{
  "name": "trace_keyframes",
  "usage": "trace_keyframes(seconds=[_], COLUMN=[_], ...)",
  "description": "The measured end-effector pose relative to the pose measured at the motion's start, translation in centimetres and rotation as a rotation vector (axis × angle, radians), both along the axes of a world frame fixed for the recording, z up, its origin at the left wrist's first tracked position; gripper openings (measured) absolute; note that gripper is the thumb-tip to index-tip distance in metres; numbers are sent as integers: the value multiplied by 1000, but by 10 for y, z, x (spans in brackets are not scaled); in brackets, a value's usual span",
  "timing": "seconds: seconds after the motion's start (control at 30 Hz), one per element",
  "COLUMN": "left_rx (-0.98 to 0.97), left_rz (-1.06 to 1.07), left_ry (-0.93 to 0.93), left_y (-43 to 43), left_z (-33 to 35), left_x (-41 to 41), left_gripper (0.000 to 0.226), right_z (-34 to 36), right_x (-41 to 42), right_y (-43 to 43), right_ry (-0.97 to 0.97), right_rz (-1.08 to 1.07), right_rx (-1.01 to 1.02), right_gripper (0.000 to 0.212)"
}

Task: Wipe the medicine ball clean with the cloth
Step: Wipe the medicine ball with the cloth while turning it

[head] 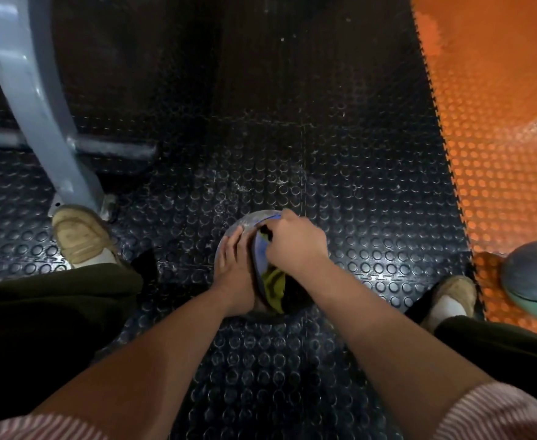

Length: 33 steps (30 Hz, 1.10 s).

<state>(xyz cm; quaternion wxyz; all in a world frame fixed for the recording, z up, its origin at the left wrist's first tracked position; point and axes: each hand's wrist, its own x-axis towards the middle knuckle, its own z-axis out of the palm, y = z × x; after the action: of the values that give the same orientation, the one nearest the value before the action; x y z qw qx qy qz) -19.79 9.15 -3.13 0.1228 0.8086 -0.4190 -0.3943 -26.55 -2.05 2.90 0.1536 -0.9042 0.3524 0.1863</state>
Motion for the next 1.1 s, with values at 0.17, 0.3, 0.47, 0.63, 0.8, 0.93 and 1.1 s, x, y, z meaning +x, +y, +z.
trace_keyframes(seconds=[0.17,0.3,0.47,0.63,0.8,0.93,1.1], left_rx=[-53,-39,-45,69,37,17,-27], left_rz=[1,39,63,-50,-40,12,2], left_ry=[-28,-30,30,-38,-81,-47,-25], left_y=[-5,-6,-9,-12,-18,-23,-17], left_z=[-5,-7,-5,0,-7,-8,-12], left_x=[5,4,7,-2,-8,-10,-7], left_gripper=[152,139,118,143,150,138,126], right_z=[-9,-5,1,-11,-22,-28,-30], right_x=[30,7,-28,0,11,-29,-51], right_y=[-21,-1,26,-17,-46,-7,12], right_ry=[-2,-24,-35,34,9,-169,-255], right_rz=[-240,-89,24,-148,-254,-147,-91], right_rx=[82,61,39,-35,64,-23,50], right_gripper=[26,38,42,37,39,45,42])
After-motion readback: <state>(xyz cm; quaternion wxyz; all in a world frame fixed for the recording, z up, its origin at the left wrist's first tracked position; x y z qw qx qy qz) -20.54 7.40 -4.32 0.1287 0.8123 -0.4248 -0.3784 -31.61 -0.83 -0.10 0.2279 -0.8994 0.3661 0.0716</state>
